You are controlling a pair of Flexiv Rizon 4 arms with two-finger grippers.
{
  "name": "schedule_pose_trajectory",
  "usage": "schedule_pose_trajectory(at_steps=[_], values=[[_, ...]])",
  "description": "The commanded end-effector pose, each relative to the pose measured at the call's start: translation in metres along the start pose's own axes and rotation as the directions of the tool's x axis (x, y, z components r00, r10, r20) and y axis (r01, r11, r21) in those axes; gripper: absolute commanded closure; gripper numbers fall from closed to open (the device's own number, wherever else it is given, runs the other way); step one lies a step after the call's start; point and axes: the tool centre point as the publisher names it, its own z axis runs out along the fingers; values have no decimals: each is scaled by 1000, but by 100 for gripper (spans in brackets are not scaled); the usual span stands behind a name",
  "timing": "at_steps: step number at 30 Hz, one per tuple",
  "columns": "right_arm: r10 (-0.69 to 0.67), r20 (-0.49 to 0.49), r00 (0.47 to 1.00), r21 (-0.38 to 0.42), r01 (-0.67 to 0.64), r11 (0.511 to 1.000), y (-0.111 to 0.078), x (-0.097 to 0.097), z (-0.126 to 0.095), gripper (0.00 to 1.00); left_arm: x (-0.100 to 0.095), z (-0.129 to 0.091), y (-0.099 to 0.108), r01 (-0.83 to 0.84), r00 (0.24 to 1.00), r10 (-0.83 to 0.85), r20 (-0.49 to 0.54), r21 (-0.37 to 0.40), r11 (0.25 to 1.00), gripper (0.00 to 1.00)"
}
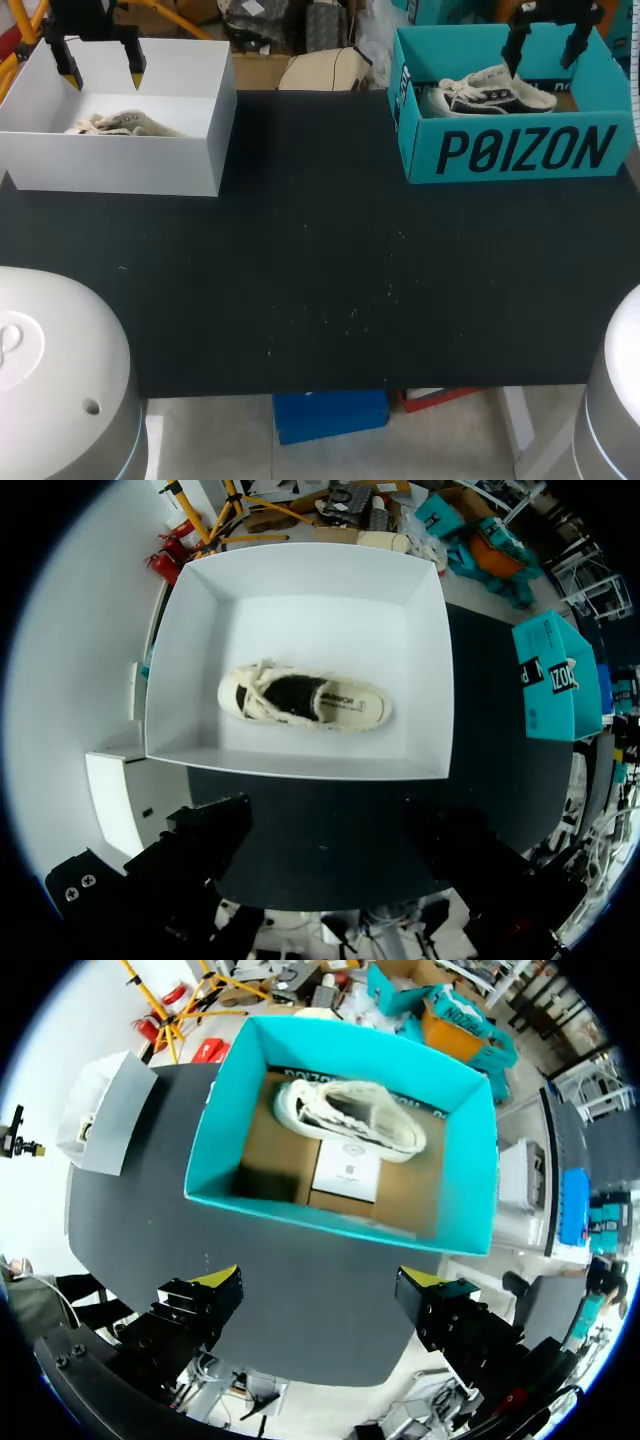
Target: Take the shoe out of the shoebox, open the shoe tongue, remove and reinsert the insole, then place the shoe into the shoebox
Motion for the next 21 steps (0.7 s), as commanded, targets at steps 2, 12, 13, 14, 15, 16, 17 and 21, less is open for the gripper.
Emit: schedule_pose_trajectory(at_steps=[2, 12, 13, 14, 15, 16, 17, 21], values=[[-830, 270, 488, -114, 872, 476, -15, 6, -7, 0, 0, 0, 0, 0, 1000, 0, 2, -1, 1000, 0], [-830, 270, 488, -114, 872, 476, -15, 6, -7, 0, 0, 0, 0, 0, 1000, 0, 2, -1, 1000, 0], [-830, 270, 488, -114, 872, 476, -15, 6, -7, 0, 0, 0, 0, 0, 1000, 0, 2, -1, 1000, 0], [-830, 270, 488, -114, 872, 476, -15, 6, -7, 0, 0, 0, 0, 0, 1000, 0, 2, -1, 1000, 0], [-830, 270, 488, -114, 872, 476, -15, 6, -7, 0, 0, 0, 0, 0, 1000, 0, 2, -1, 1000, 0], [-830, 270, 488, -114, 872, 476, -15, 6, -7, 0, 0, 0, 0, 0, 1000, 0, 2, -1, 1000, 0], [-830, 270, 488, -114, 872, 476, -15, 6, -7, 0, 0, 0, 0, 0, 1000, 0, 2, -1, 1000, 0], [-830, 270, 488, -114, 872, 476, -15, 6, -7, 0, 0, 0, 0, 0, 1000, 0, 2, -1, 1000, 0]])
